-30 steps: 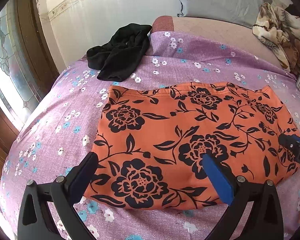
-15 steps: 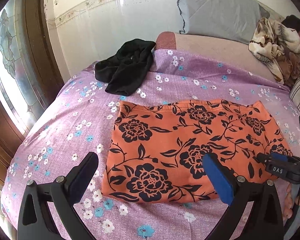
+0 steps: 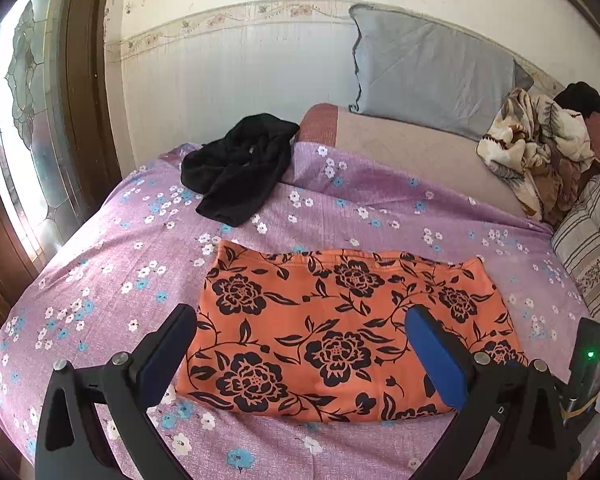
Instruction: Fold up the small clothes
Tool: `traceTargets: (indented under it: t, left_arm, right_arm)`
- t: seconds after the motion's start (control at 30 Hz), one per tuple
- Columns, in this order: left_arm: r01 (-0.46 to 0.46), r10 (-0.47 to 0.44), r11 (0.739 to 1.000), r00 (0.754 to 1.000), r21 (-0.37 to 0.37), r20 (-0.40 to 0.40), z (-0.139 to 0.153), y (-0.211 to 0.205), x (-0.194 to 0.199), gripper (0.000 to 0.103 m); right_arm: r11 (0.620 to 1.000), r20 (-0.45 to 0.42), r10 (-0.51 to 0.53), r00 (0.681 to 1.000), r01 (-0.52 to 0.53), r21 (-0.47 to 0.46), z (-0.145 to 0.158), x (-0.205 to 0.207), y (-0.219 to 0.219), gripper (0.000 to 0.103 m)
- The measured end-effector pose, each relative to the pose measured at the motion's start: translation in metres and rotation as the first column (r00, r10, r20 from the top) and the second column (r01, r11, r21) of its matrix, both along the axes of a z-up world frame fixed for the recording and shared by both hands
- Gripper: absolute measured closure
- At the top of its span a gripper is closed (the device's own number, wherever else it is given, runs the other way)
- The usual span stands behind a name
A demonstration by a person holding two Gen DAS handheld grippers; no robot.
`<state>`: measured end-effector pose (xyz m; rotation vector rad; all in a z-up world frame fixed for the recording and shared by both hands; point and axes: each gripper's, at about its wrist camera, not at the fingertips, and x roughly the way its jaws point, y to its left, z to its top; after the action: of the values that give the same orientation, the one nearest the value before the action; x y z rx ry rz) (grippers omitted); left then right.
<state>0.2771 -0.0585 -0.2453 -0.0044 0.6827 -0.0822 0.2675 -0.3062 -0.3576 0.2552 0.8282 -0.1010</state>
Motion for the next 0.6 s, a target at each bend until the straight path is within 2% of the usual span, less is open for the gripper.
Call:
traceTargets:
  t: [0.4,0.6]
  left_arm:
    - [-0.040,0.041,0.999,0.997,0.030,-0.059,-0.041,0.006,0.043,0.000]
    - [-0.045,0.053,0.997,0.989,0.056,-0.140,-0.073,0.001,0.068,0.000]
  right_arm:
    - [1.000,0.009,-0.011,1.000,0.011,-0.014,-0.002,0.018,-0.017,0.041]
    - [1.000,-0.006,-0.017,1.000,0.017,0.008,-0.008,0.031,-0.027,0.041]
